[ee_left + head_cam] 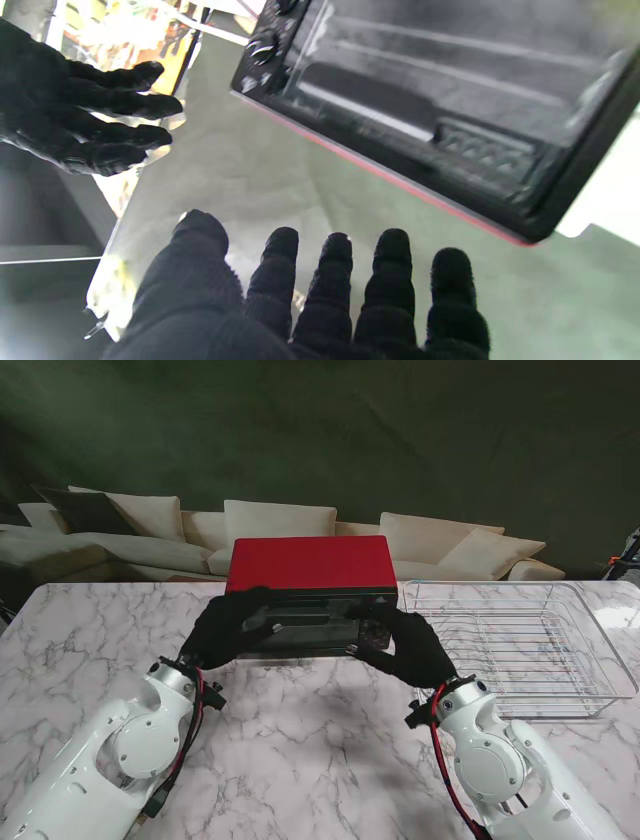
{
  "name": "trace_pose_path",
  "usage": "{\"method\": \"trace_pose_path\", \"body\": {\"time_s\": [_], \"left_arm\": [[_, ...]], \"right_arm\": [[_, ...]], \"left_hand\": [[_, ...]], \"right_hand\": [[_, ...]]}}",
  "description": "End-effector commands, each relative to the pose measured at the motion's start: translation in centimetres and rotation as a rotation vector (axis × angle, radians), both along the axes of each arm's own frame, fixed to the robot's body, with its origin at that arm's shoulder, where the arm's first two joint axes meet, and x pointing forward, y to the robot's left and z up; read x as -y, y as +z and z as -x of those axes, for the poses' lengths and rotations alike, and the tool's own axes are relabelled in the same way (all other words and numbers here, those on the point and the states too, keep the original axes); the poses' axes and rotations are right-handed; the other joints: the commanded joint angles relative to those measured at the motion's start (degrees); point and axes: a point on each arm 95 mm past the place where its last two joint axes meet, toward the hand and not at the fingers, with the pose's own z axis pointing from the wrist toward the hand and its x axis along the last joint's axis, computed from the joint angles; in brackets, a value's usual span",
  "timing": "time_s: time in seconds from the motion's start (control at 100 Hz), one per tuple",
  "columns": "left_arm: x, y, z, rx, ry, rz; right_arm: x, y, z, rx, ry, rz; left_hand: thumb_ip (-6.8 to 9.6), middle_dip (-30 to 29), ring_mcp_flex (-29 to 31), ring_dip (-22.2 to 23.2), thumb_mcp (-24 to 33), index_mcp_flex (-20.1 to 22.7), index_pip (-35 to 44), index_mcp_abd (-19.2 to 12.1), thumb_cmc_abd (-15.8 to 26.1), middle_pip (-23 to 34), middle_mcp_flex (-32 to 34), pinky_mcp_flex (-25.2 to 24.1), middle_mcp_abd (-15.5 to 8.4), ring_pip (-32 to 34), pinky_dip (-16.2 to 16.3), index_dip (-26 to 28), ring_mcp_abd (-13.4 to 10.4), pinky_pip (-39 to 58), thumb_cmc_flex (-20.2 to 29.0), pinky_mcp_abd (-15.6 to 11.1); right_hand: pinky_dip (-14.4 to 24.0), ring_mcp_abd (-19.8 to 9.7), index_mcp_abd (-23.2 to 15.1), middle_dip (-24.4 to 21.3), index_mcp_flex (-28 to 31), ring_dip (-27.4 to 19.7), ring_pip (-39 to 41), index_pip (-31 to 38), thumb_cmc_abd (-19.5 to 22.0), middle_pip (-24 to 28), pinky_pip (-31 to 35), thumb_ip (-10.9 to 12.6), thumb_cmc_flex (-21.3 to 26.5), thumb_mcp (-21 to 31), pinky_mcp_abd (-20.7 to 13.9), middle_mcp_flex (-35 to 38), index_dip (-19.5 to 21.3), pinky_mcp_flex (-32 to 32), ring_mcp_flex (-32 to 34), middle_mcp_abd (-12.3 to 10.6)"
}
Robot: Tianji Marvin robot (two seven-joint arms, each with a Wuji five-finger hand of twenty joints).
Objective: Slide the trays into the oven
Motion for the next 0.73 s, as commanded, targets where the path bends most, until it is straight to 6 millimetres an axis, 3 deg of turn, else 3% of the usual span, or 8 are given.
{"method": "trace_pose_path", "body": {"time_s": [0.0,0.22,0.72], "left_arm": [[-0.3,-1.7,0.0,-0.052,0.001,-0.001],[-1.1,-2.8,0.2,-0.108,0.039,-0.022],[-1.9,-2.7,0.8,-0.109,0.063,-0.075]], "right_arm": [[0.4,-1.8,-0.3,-0.038,-0.034,0.032],[1.3,-2.7,-1.1,-0.074,-0.053,0.025],[0.8,-2.6,-0.9,-0.073,-0.043,0.004]], "left_hand": [[-0.91,0.80,1.02,0.87,-1.23,-0.22,0.02,0.41,2.91,0.39,0.83,-0.50,-1.10,0.42,0.42,0.77,-0.91,0.60,-0.83,-0.92],[-0.92,0.49,1.00,0.97,-1.28,-0.23,0.12,0.53,3.04,0.68,0.90,-0.59,-0.96,0.10,0.02,0.66,-0.69,-0.15,-0.91,-0.30],[-0.96,0.20,1.22,1.19,-1.34,-0.20,0.09,0.71,3.10,0.51,1.26,-0.66,-0.61,0.08,0.36,0.54,-0.19,-0.41,-0.93,0.09]], "right_hand": [[0.43,-1.70,-0.42,0.45,1.17,0.02,0.93,0.82,1.90,0.91,0.84,0.41,-1.19,0.34,-0.03,0.77,-1.53,-0.34,0.79,-1.80],[0.10,-1.90,-0.37,0.59,1.35,0.03,1.06,1.29,1.79,1.18,1.05,0.26,-1.49,1.37,-0.01,1.09,-1.71,-0.56,0.63,-1.79],[-0.16,-1.89,0.30,0.92,1.39,0.10,1.47,2.06,1.28,1.80,1.73,0.05,-2.17,3.44,0.00,0.98,-2.05,-0.23,0.92,-1.49]]}}
